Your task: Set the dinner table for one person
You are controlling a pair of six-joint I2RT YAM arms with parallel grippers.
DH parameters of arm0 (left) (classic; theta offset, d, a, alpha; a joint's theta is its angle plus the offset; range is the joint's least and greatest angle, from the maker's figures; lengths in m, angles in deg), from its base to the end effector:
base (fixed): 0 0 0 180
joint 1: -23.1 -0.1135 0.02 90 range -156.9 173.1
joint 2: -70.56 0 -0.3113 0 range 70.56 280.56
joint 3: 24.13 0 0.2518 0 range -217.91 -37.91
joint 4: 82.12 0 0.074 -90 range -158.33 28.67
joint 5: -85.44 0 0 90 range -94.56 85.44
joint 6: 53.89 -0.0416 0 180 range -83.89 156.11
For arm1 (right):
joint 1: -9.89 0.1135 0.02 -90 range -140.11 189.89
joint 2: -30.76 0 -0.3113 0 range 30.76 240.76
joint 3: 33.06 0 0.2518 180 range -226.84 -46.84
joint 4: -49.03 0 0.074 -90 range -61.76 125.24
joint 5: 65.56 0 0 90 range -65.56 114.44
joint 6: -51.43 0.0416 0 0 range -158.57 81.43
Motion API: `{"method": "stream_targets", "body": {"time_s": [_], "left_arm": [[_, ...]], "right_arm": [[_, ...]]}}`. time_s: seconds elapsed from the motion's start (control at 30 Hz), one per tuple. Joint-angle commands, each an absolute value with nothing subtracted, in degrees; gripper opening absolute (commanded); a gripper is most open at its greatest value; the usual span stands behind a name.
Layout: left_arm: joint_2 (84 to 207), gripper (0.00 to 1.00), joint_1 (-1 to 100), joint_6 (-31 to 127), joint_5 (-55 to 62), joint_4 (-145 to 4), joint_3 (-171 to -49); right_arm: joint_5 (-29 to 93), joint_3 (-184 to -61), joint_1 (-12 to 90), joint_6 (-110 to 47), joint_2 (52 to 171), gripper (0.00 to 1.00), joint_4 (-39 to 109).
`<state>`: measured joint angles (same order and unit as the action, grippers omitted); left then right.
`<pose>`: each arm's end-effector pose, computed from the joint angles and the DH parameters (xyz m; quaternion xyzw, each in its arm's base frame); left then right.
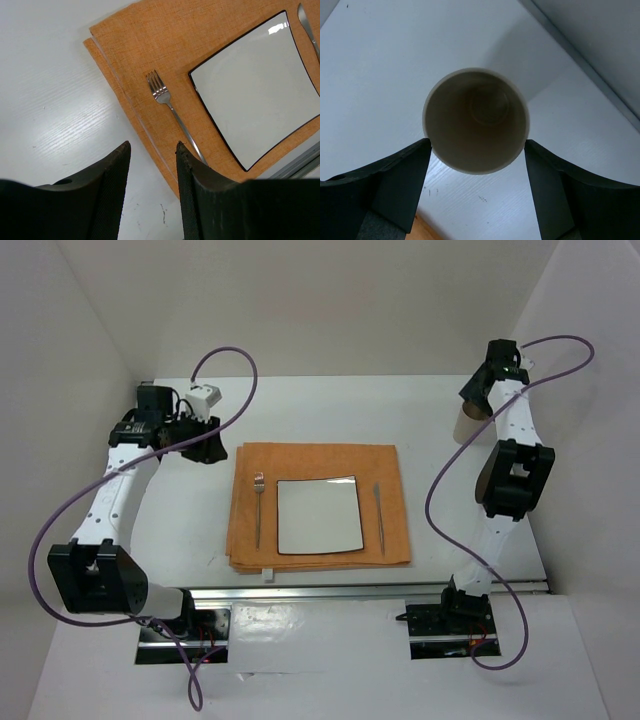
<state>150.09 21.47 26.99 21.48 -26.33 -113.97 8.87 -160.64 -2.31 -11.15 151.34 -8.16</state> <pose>0.2897 -0.0100 0.3853 0.1441 0.8942 -0.1730 0.3870 0.4876 -0.1169 0.3246 0.3591 0.8608 -0.0816 0.3512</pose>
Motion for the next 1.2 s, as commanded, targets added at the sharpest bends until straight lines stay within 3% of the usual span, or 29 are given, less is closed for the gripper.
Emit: {"method": "stream_targets", "body": {"time_s": [0.0,0.3,0.5,0.73,0.83,0.87,0.97,1.1,1.17], "left_arm": [[150.89,0.49,21.34,25.57,22.34,-26.14,-115.61],[156.25,0.49,21.34,25.57,22.34,-25.62,-117.89],[157.66,0.49,21.34,25.57,23.39,-25.62,-118.51],[155.21,0.49,21.34,25.04,22.78,-25.62,-116.58],[154.58,0.49,21.34,25.04,22.78,-25.62,-116.05],[153.98,0.49,21.34,25.04,22.78,-25.62,-116.05],[153.44,0.48,21.34,25.04,22.25,-25.62,-116.05],[152.39,0.47,21.34,25.04,20.31,-25.62,-115.43],[152.39,0.47,20.82,24.52,20.31,-25.62,-115.43]], "right_arm": [[5.28,-161.73,-3.38,-12.81,148.19,0.82,-5.03],[5.55,-163.47,-3.38,-17.83,146.16,0.8,-3.26],[4.84,-154.43,-4.43,-17.31,144.14,0.8,-1.24],[7.03,-159.25,-4.43,-15.98,151.51,0.76,-3.16],[8.26,-160.83,-4.43,-15.45,154.24,0.66,-3.17],[8.27,-160.84,-4.43,-15.45,154.25,0.55,-3.17],[9.06,-160.84,-4.43,-15.45,154.78,0.38,-3.17],[8.35,-159.26,-4.43,-15.45,153.55,0.05,-3.08],[9.22,-158.65,-4.43,-17.29,151.36,0.0,-2.56]]}}
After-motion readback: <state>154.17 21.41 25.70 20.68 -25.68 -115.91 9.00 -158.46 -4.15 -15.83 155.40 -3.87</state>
